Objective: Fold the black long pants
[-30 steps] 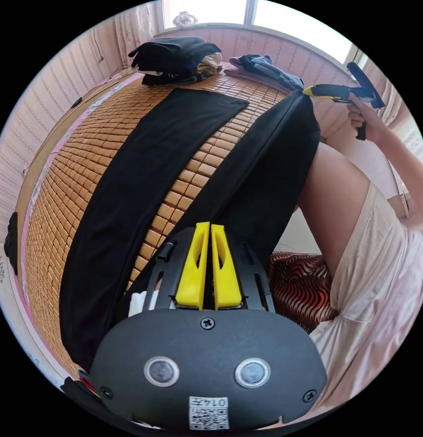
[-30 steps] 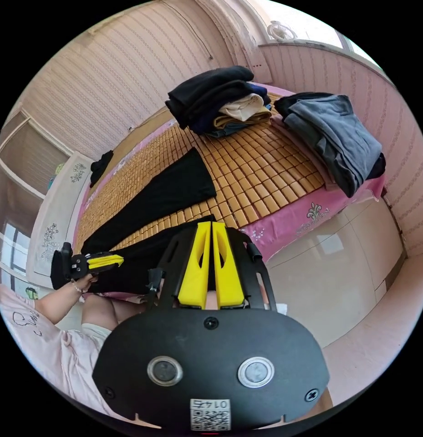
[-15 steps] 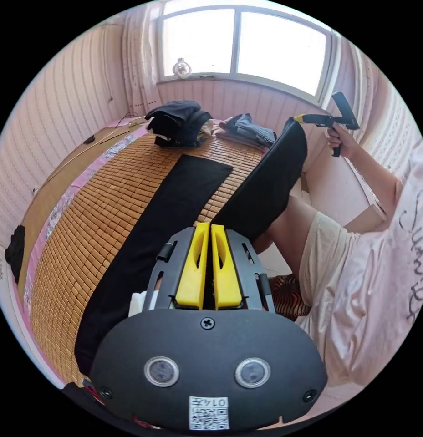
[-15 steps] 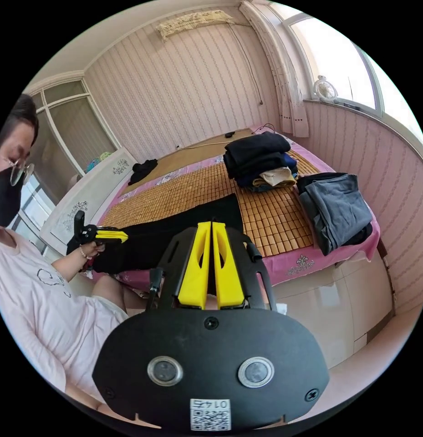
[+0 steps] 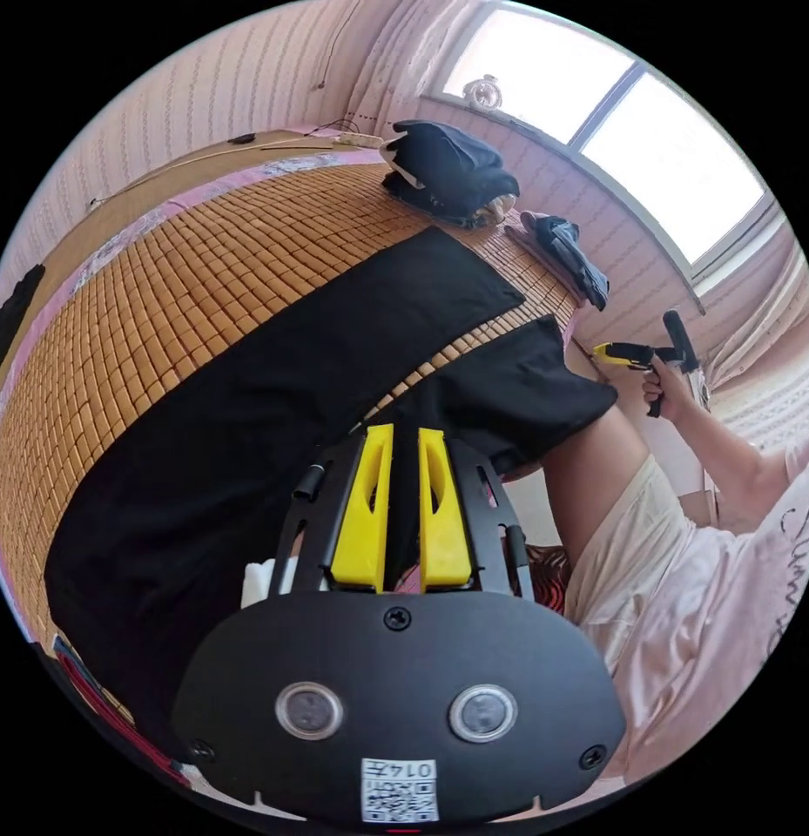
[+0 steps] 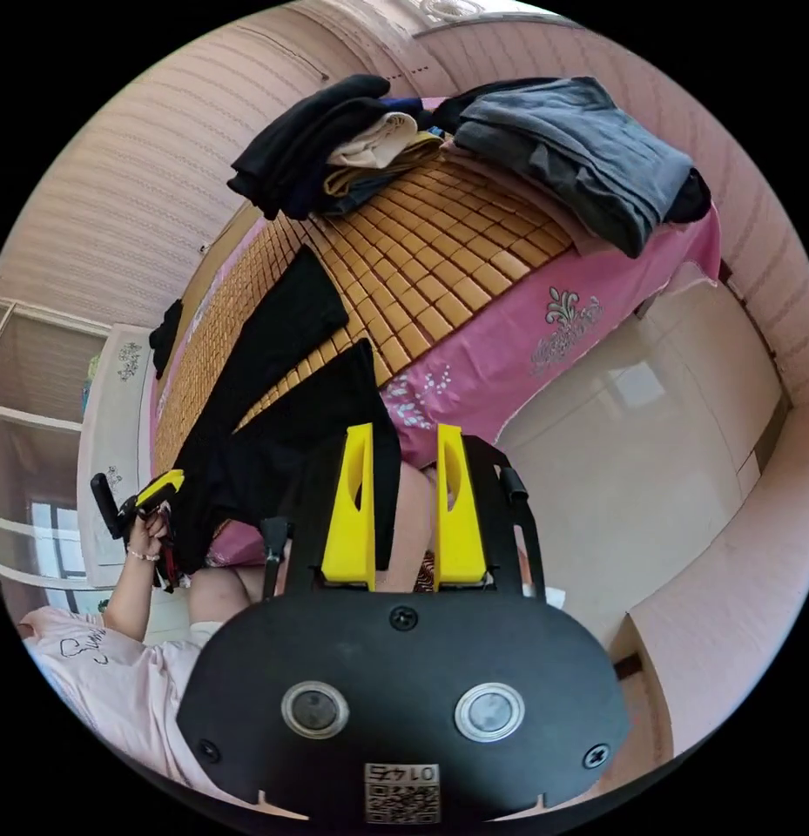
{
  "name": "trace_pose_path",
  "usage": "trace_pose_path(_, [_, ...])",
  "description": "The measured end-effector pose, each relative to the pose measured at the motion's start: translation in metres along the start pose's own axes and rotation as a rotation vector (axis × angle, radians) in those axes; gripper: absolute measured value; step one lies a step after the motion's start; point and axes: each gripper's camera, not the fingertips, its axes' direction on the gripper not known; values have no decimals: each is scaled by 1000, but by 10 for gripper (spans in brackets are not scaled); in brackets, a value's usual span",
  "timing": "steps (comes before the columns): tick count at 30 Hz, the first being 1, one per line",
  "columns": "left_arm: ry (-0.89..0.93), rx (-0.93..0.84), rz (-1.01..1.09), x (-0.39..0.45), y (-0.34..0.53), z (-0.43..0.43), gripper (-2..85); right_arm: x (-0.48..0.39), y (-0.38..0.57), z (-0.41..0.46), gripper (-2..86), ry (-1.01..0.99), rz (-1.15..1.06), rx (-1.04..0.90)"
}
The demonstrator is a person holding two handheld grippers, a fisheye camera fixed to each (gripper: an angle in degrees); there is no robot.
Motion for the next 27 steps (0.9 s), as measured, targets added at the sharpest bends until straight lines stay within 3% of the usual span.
trace_pose_path(9, [-47,0,-249,-51,83,-48,53,-102,-57,85,106,133,-250,73])
trace_pose_path(12, [-49,18,-293,-61,102,-63,53,-123,-69,124,49,245,-254,-18])
trace_pose_path(17, [-30,83,-369,-76,136,-97,54,-158,-86,142,2,319,-333,12])
trace_pose_path(22, [-103,153,-531,-105,199,-147,55,-185,-125,169,21,328,-321,-54])
trace_pose_path(27, [-207,256,-843,-141,309,-204,67,-235,-127,192,61,399,-392,-47])
